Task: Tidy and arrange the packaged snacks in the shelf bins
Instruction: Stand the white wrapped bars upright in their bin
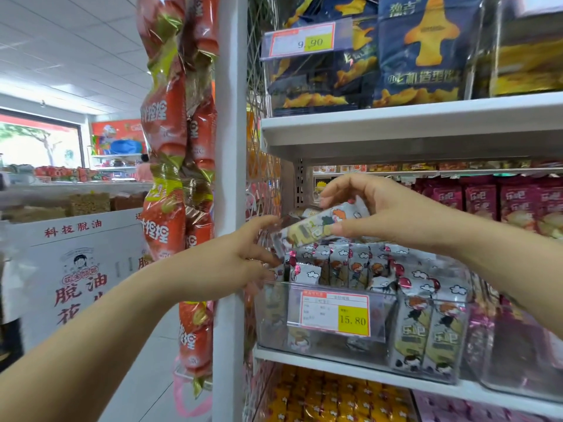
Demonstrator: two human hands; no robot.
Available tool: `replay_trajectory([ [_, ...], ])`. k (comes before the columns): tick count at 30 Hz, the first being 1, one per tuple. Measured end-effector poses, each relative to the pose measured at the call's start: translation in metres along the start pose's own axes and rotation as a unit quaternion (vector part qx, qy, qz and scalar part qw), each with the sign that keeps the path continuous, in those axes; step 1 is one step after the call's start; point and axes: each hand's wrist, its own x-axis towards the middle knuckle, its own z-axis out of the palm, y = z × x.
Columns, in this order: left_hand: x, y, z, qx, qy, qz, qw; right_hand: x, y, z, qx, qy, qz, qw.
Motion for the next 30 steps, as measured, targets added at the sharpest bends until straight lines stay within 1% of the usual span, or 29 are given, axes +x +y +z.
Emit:
replay_trajectory([
  [3,-0.002,0.001,0.0,-0.006,0.001,-0.01,1.0,0.004,-0.004,0.003,0.031,0.022,0.004,0.999],
  [7,-0.004,0.004,0.001,0.019,-0.02,-0.017,0.999,0.01,-0.01,0.013,0.034,0.029,-0.021,0.999],
  [10,-0.008,0.001,0.002,-0.018,-0.036,0.003,0.999,0.015,-0.016,0.019,0.017,0.038,-0.031,0.999],
  [12,-0.014,-0.001,0.004,-0.033,-0.046,0.021,0.998,0.018,-0.018,0.02,0.023,0.035,-0.028,0.999],
  [13,-0.017,-0.002,0.004,-0.022,-0.034,0.033,0.999,0.019,-0.018,0.021,0.024,0.03,-0.027,0.999],
  [16,-0.024,0.001,0.001,0.04,0.066,0.065,0.995,0.02,-0.016,0.029,0.008,0.016,-0.028,0.999],
  [17,-0.025,0.002,-0.001,0.042,0.083,0.073,0.993,0.021,-0.016,0.032,0.008,0.015,-0.027,0.999],
  [20,-0.024,0.004,0.0,0.027,0.084,0.074,0.993,0.023,-0.018,0.037,0.006,0.021,-0.024,0.999],
  [24,-0.022,0.0,0.006,0.036,0.086,0.067,0.993,0.024,-0.024,0.036,-0.003,0.033,-0.035,0.999],
  [27,-0.02,-0.001,0.009,0.023,0.086,0.052,0.995,0.024,-0.027,0.037,0.037,0.037,-0.037,0.998],
  [30,-0.019,0.003,0.009,0.035,0.077,0.052,0.995,0.028,-0.022,0.041,0.038,0.037,-0.023,0.998],
])
